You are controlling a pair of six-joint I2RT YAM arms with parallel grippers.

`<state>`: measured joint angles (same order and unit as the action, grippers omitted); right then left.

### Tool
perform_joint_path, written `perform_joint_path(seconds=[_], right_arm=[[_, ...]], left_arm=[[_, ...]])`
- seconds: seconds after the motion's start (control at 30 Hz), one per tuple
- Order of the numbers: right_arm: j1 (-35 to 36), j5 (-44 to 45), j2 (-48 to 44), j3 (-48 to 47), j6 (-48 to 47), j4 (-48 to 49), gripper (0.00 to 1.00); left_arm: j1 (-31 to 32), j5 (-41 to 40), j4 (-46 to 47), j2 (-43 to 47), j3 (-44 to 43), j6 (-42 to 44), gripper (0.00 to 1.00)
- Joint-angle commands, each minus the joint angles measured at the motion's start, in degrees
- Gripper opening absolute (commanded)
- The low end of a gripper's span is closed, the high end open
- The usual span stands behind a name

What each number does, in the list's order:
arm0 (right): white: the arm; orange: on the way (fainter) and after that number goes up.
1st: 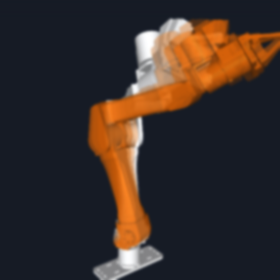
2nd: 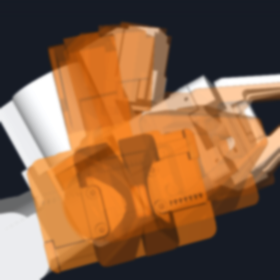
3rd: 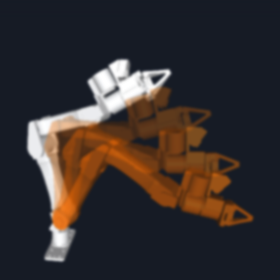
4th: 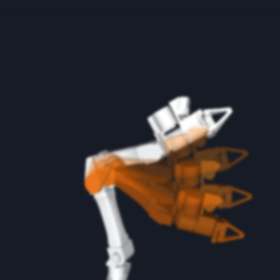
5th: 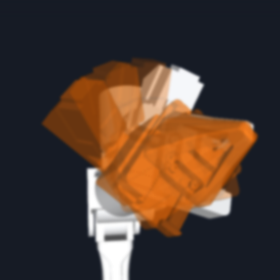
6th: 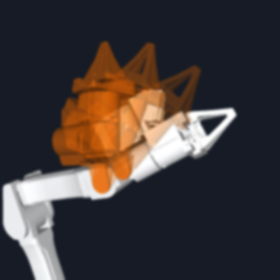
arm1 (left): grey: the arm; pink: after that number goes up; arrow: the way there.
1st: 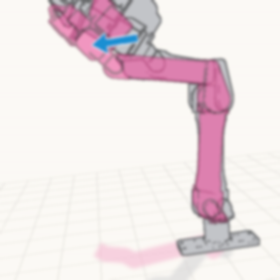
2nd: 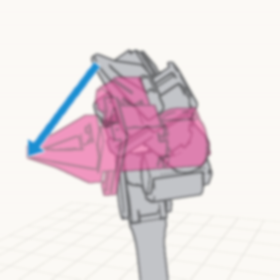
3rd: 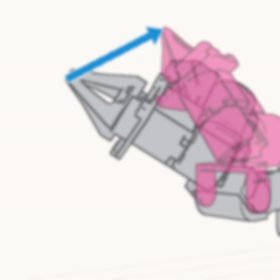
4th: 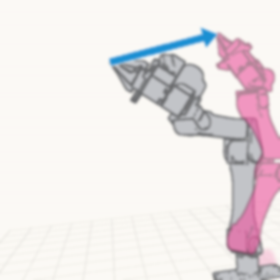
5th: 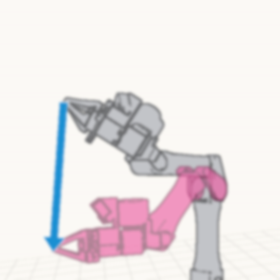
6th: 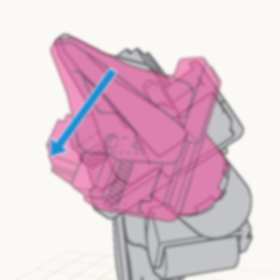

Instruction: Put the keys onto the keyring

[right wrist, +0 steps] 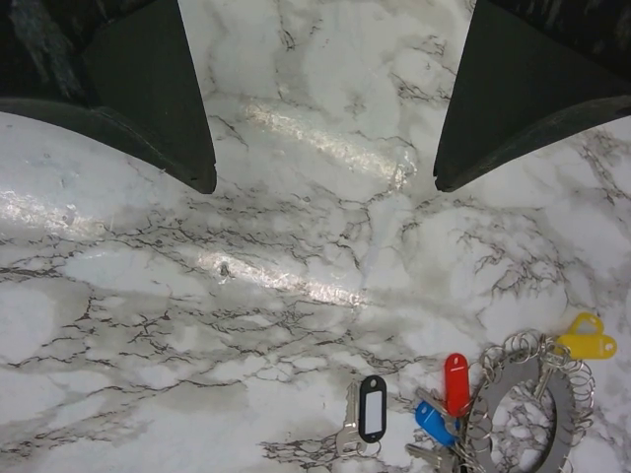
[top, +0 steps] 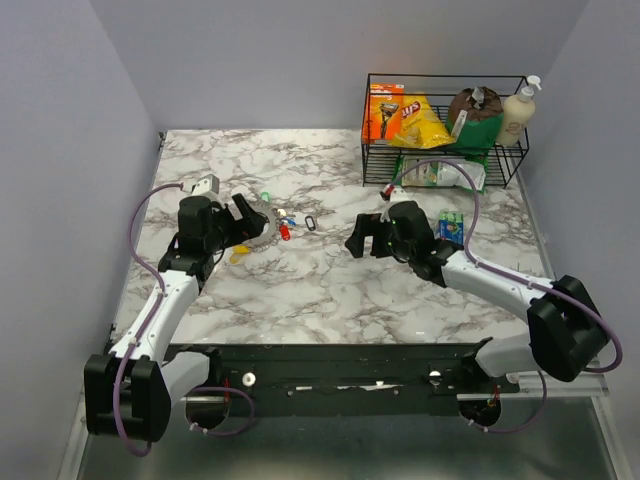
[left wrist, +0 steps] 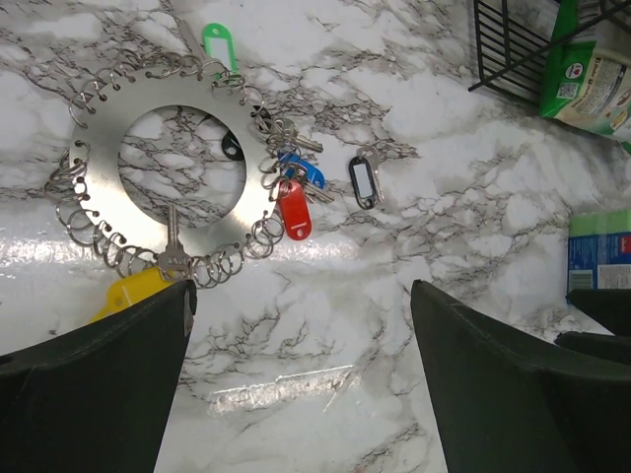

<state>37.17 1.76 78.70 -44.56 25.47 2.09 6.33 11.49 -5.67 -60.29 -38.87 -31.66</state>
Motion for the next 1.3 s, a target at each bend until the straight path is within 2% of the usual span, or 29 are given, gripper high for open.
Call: perform_joint_path(seconds=[0.0, 0.2, 0.43, 0.67, 0.77, 0.93, 1.27], right_arm=[[0.3, -1.4, 1.6, -1.1, 0.0, 1.5, 1.0], [0.3, -5.3, 4.4, -4.1, -2.5, 1.9, 1.0], [0.3, -6.1, 7.2, -7.1, -2.8, 1.4, 1.0], [0.3, -7.5, 11.3, -10.5, -3.8, 0.7, 1.0], [0.4, -9.1, 13.3, -12.6, -5.2, 0.2, 1.0], [0.4, -9.6, 15.8, -15.5, -5.9, -1.4, 1.0], [0.4, -12.0, 21.3, -22.0, -6.4, -3.7, 1.0]], left_arm=[[-0.4, -3.8, -0.8, -0.6, -2.3, 1.1, 0.99], [-0.4, -5.5, -3.0, -6.3, -5.5, 0.1, 0.99], [0.1, -4.4, -8.4, -23.6, -16.8, 1.8, 0.97], [3.3, -8.5, -15.9, -38.2, -31.1, 5.0, 0.94], [3.5, -8.4, -16.3, -42.8, -33.3, 5.4, 0.93], [3.6, -5.3, -16.6, -47.5, -34.3, 5.4, 0.93], [3.7, 0.5, -12.9, -44.7, -23.2, 2.0, 0.94]])
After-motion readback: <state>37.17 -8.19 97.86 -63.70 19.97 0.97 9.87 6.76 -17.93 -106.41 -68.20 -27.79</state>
